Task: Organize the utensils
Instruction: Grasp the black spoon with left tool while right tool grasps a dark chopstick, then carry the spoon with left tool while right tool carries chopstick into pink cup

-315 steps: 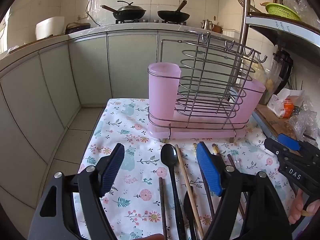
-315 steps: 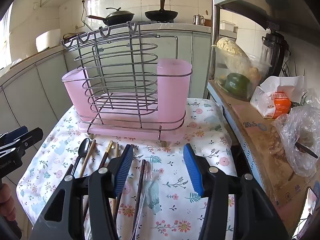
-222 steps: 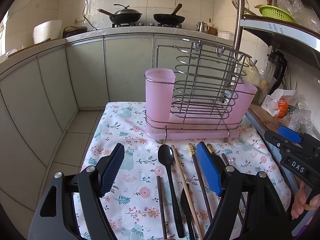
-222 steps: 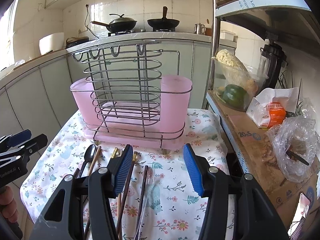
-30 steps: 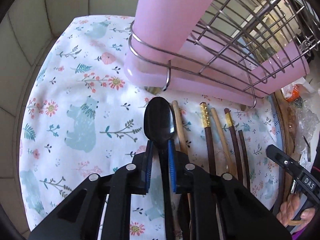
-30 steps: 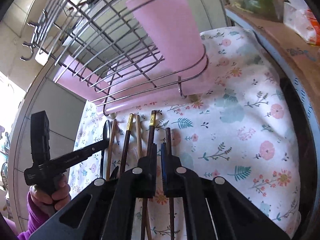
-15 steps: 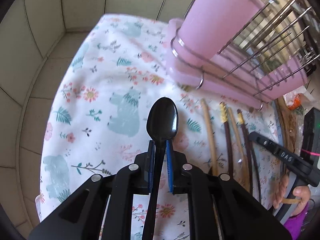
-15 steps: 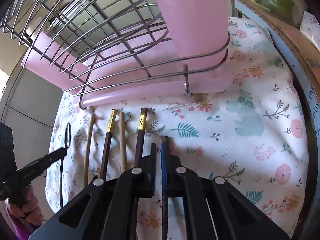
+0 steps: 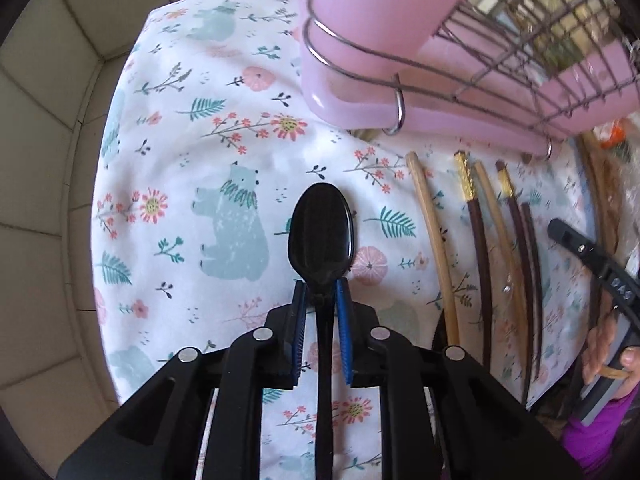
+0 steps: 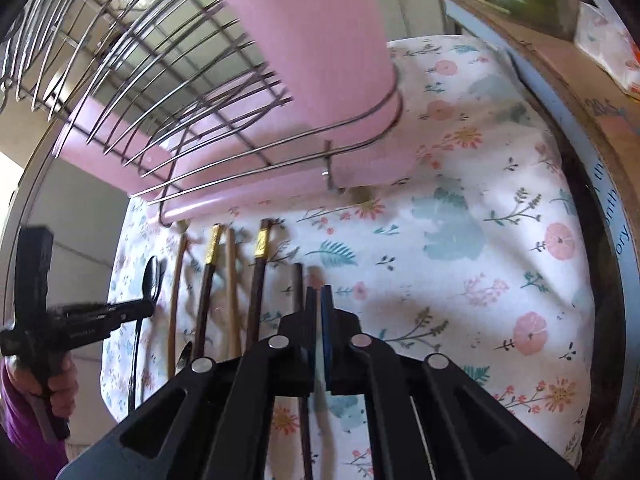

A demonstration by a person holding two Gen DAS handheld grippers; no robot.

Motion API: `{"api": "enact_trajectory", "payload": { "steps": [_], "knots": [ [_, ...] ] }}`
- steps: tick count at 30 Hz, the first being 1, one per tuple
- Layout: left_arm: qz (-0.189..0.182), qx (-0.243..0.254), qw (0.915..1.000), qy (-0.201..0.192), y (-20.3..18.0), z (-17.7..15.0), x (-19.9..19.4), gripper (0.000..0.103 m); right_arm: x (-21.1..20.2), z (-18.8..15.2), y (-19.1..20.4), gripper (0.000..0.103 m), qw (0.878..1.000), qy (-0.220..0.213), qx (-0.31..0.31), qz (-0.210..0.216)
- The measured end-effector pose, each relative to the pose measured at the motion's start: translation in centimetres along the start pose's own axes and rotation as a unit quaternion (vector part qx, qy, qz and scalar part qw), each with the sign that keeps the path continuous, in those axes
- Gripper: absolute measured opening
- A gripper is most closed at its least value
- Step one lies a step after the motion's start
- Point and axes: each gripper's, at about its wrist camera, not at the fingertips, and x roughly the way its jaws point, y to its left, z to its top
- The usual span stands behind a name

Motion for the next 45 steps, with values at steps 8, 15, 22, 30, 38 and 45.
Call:
{"api": "enact_trajectory", "payload": {
  "steps": [8, 15, 22, 30, 38, 45],
  "knots": [
    [0.013, 0.005, 0.9995, 0.027, -0.3, 1.3, -0.2, 0.015, 1.9, 0.7, 1.9, 0.016, 0.999, 0.037, -0.031, -0.017],
    [0.005, 0.002, 0.9984, 0.057, -0.8, 3.2, 0.9, 0.016, 3.9, 0.6, 2.5, 0.006, 0.997, 0.043, -0.046, -0.039],
    [-0.003, -0.004, 0.9994, 0.034, -0.1, 2.7, 0.2, 0.011, 2.7, 0.2, 1.3, 0.006, 1.0, 0.02, -0.018, -0.005],
    [-0.053, -0.01, 0.9963, -0.066, 1.0, -1.0, -2.9, 0.008, -1.0, -0.5, 1.0, 0.006, 0.999, -0.039, -0.008, 0.017],
    [-0.108, -0.025, 0.9574, -0.267, 1.1, -3.9, -13.0, 0.008, -8.5, -0.6, 2.8, 0.006, 0.985, -0.167, -0.024, 0.033],
    [-0.131, -0.043, 0.8886, -0.437, 0.0, -1.8, -21.2, 0.008, -18.4, 2.3, 4.0, 0.006, 0.946, -0.319, -0.046, 0.035]
  ]
}}
